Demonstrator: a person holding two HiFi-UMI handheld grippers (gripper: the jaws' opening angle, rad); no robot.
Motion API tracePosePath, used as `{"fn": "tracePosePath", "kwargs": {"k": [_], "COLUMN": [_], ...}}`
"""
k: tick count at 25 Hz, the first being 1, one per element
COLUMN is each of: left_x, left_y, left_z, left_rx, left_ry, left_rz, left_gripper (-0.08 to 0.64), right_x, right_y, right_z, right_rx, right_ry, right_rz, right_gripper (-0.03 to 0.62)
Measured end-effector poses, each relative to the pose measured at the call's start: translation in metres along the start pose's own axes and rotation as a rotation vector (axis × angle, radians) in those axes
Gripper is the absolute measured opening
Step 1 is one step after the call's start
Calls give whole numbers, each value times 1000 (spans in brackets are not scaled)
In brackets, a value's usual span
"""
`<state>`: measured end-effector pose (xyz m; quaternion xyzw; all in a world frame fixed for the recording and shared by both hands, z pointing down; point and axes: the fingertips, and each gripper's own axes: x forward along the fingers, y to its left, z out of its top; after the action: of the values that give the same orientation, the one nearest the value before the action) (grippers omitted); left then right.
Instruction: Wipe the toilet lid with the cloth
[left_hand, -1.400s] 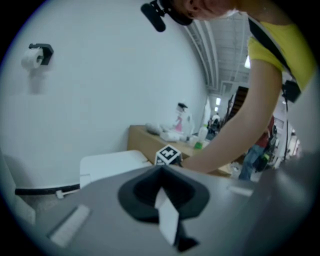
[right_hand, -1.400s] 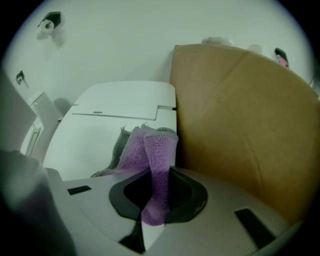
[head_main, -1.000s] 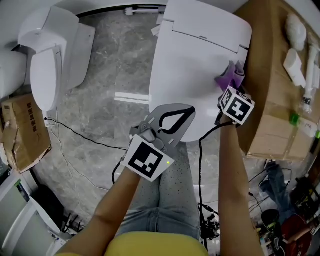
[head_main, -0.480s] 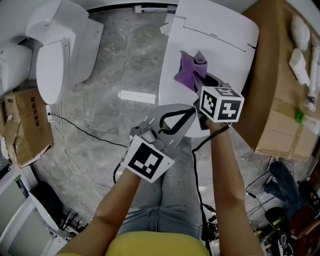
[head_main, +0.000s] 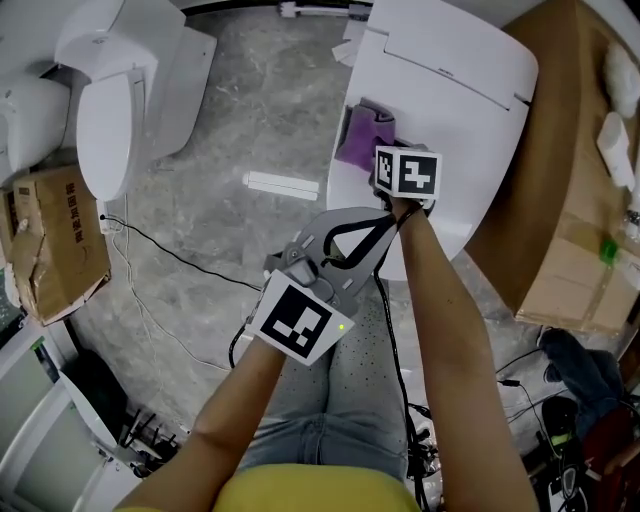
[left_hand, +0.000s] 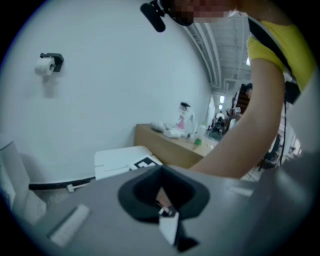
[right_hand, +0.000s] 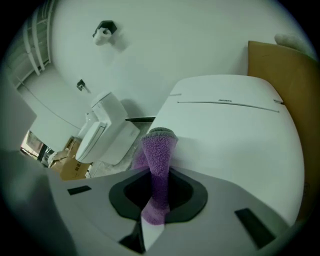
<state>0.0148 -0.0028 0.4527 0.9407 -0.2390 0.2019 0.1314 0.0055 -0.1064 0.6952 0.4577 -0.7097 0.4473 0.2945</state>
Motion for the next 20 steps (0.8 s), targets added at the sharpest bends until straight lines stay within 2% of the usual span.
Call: {"fn": "tracePosePath", "kwargs": {"k": [8, 15, 20], "left_x": [28, 61, 80], "left_y": [7, -8, -26], "left_z": [3, 4, -11], "left_rx": [-7, 12, 11], "left_ry": [24, 45, 96], "left_rz": [-29, -97, -142], "left_gripper": [-3, -3, -4], "right_x": [-20, -78, -116], "right_y": [-61, -152, -203], "right_z": [-20, -56, -85], "right_rx": [60, 114, 142], "right_ry": [-11, -10, 25], "right_rz": [-133, -331, -484], "right_gripper": [40, 40, 40]}}
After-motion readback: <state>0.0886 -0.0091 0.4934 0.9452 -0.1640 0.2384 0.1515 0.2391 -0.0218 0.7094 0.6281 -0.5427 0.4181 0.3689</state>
